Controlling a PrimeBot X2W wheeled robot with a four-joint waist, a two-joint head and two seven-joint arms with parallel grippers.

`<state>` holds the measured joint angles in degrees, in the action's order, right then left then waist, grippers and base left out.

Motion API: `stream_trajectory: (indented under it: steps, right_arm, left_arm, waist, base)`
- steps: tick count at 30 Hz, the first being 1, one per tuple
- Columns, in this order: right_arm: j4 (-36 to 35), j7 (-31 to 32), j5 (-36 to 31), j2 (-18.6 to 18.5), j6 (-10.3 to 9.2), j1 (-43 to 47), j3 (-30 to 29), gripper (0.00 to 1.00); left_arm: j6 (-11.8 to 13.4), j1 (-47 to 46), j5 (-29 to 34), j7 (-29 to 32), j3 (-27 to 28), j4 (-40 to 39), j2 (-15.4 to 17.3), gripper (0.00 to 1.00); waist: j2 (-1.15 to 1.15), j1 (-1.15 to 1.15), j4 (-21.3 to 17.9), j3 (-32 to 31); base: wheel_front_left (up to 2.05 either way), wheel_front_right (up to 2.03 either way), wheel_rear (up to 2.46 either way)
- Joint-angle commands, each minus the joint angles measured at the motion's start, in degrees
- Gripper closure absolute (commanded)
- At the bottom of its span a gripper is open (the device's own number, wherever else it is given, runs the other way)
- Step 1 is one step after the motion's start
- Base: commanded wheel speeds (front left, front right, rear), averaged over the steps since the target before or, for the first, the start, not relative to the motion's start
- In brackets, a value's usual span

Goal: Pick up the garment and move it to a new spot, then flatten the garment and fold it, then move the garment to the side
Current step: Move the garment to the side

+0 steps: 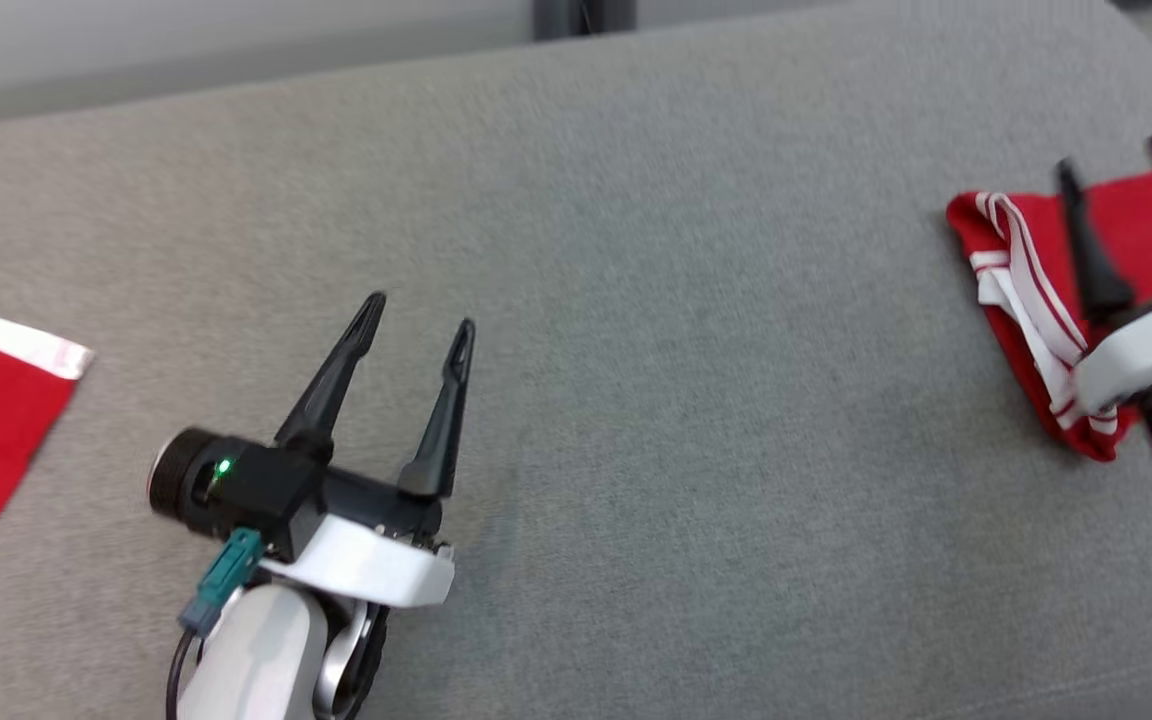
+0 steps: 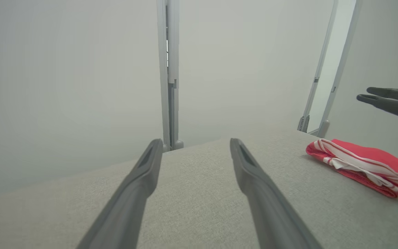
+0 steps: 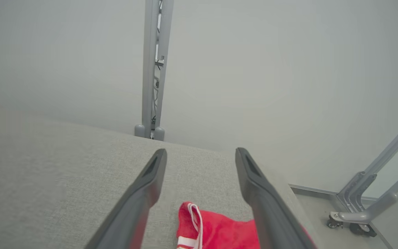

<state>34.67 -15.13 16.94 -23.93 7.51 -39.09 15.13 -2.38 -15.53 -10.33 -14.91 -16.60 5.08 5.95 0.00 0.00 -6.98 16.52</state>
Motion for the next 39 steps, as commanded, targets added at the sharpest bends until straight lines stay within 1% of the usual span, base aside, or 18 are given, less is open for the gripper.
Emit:
stream_trajectory:
  steps: [1, 6, 12, 15, 19, 21, 22, 23, 30, 39]
  right_arm:
    - [-1.74, 0.38, 0.21, 0.54, -0.04, 2.27, 0.02, 0.00]
    - [-9.30, 0.72, 1.08, 3.81, -0.04, 10.01, -1.83, 0.00]
    - [-16.95, 0.57, 0.40, 9.25, -0.04, 19.56, -5.45, 0.00]
    - [-18.76, 0.44, -2.02, 11.11, -0.04, 23.26, -6.51, 0.00]
    - [-21.35, 0.19, -3.54, 15.32, -0.04, 28.16, -8.40, 0.00]
    - [-22.32, 0.03, -4.44, 16.67, -0.04, 29.68, -8.78, 0.00]
    - [-22.32, 0.03, -4.44, 16.67, -0.04, 29.68, -8.78, 0.00]
    - [-22.94, -0.11, -4.52, 17.85, -0.04, 30.97, -9.68, 0.00]
    - [-23.90, -0.18, -6.25, 19.65, -0.04, 32.68, -10.41, 0.00]
    - [-24.69, -0.21, -6.96, 20.57, -0.04, 32.93, -10.73, 0.00]
  left_arm:
    - [0.50, 1.48, -0.56, -0.26, 0.85, -0.11, -0.18, 0.00]
    - [0.83, 5.19, -0.98, -0.27, 3.56, 0.33, -0.63, 0.00]
    - [0.81, 8.61, -1.30, -0.28, 6.30, 0.71, -1.61, 0.00]
    - [0.79, 10.28, -1.23, -0.28, 7.45, 0.73, -2.08, 0.00]
    - [0.25, 13.18, -1.08, -0.28, 8.48, 1.00, -2.57, 0.00]
    - [0.17, 13.91, -0.92, -0.28, 8.92, 1.10, -2.74, 0.00]
    - [0.17, 13.91, -0.92, -0.28, 8.92, 1.10, -2.74, 0.00]
    - [-0.03, 14.45, -0.73, -0.28, 9.15, 1.12, -2.82, 0.00]
    - [-0.42, 15.53, -0.79, -0.29, 9.50, 1.26, -2.95, 0.00]
    - [0.43, 15.37, -1.84, -0.29, 8.79, 0.90, -2.95, 0.00]
  waist:
    - [0.00, 0.00, 2.95, -4.42]
    - [0.00, 0.00, 5.69, -8.12]
    - [0.00, 0.00, 8.61, -10.81]
    - [0.00, 0.00, 9.36, -11.71]
    - [0.00, 0.00, 10.01, -13.38]
    - [0.00, 0.00, 10.07, -13.70]
    - [0.00, 0.00, 10.07, -13.70]
    - [0.00, 0.00, 10.14, -13.99]
    - [0.00, 0.00, 9.92, -14.45]
    - [0.00, 0.00, 9.46, -14.24]
  base:
    - [0.00, 0.00, 0.00]
    - [0.00, 0.00, 0.00]
    - [0.00, 0.00, 0.00]
    - [0.00, 0.00, 0.00]
    - [0.00, 0.00, 0.00]
    - [0.00, 0.00, 0.00]
    - [0.00, 0.00, 0.00]
    - [0.00, 0.00, 0.00]
    - [0.00, 0.00, 0.00]
    - [0.00, 0.00, 0.00]
